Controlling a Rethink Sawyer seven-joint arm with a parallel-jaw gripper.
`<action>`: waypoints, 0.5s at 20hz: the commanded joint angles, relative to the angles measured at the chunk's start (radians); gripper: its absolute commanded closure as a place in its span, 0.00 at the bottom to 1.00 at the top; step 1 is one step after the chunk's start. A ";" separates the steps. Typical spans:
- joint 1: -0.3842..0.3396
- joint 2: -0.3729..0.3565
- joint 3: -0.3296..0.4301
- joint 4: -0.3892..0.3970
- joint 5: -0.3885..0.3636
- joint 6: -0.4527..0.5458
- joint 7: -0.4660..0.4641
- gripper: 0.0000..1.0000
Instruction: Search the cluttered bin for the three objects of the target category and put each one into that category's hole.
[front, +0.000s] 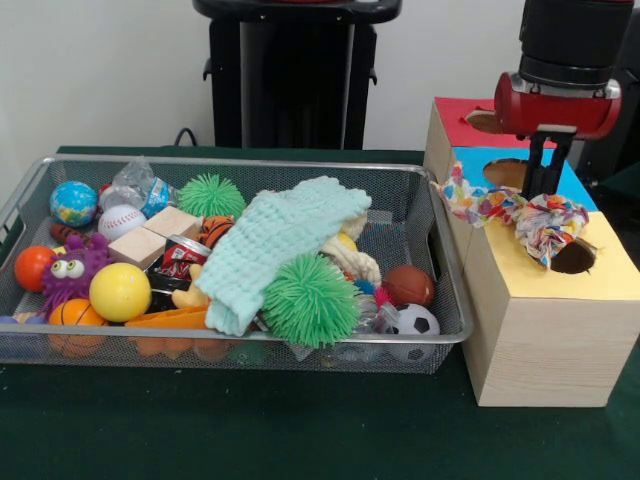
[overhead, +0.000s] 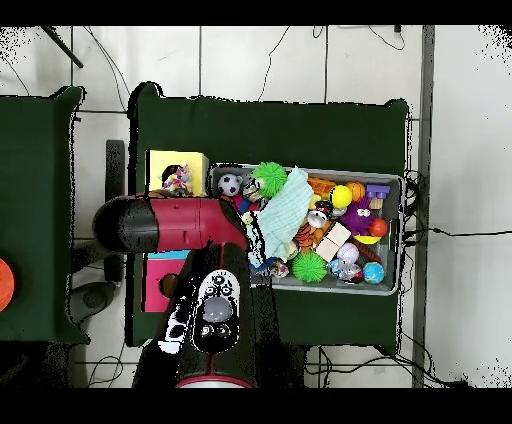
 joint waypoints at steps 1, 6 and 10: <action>0.006 0.003 0.007 -0.029 0.029 0.020 0.194 1.00; 0.001 0.012 0.015 -0.040 0.035 0.019 0.191 1.00; -0.008 0.047 0.025 -0.067 0.037 -0.011 0.186 1.00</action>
